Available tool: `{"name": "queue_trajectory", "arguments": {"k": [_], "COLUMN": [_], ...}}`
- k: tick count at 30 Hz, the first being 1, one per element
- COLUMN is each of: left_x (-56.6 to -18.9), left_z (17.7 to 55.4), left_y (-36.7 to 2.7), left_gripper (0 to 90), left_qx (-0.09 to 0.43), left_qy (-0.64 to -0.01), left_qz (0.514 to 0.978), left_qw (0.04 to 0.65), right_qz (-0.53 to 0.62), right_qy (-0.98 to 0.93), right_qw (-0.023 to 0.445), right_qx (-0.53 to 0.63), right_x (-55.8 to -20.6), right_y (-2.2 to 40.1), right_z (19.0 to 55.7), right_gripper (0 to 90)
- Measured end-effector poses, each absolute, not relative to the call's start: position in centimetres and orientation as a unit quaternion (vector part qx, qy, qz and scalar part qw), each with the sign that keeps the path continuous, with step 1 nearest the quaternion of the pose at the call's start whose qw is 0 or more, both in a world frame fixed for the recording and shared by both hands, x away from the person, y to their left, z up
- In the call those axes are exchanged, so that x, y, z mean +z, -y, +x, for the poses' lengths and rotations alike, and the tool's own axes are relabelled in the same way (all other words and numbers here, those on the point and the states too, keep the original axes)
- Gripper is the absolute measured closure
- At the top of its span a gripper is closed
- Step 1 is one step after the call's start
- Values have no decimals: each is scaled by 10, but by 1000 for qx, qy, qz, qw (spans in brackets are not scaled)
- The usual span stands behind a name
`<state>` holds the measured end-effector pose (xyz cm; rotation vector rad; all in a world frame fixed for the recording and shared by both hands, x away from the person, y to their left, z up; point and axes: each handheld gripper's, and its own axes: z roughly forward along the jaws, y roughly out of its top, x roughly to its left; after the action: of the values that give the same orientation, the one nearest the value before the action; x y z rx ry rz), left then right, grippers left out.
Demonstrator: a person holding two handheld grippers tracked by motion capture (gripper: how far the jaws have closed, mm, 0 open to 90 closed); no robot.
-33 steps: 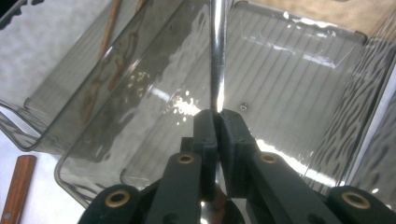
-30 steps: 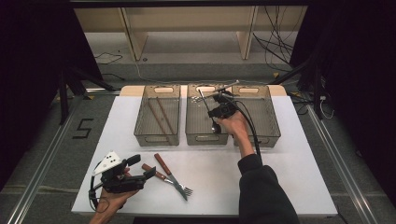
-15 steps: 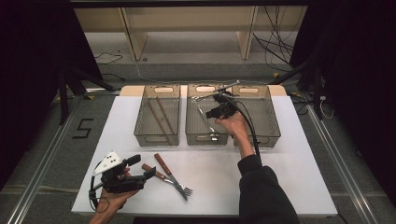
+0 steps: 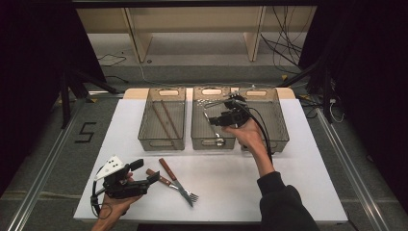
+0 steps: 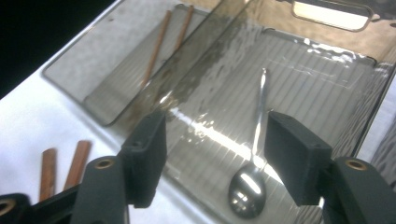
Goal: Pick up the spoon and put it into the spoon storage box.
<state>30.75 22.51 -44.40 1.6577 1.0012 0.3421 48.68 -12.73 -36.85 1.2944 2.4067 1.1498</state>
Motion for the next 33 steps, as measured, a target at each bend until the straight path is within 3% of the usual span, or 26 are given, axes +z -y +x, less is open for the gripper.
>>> {"name": "queue_trajectory", "arguments": {"k": [33], "left_x": [-438], "left_z": [329], "left_y": [-221], "left_gripper": [149], "left_qx": [141], "left_qy": [-430], "left_qz": [724], "left_qw": [521], "right_qz": [418], "right_qy": [-775], "right_qw": [118], "right_qx": [458], "right_x": [-398], "right_y": [198], "right_z": [370], "right_gripper": [325]}}
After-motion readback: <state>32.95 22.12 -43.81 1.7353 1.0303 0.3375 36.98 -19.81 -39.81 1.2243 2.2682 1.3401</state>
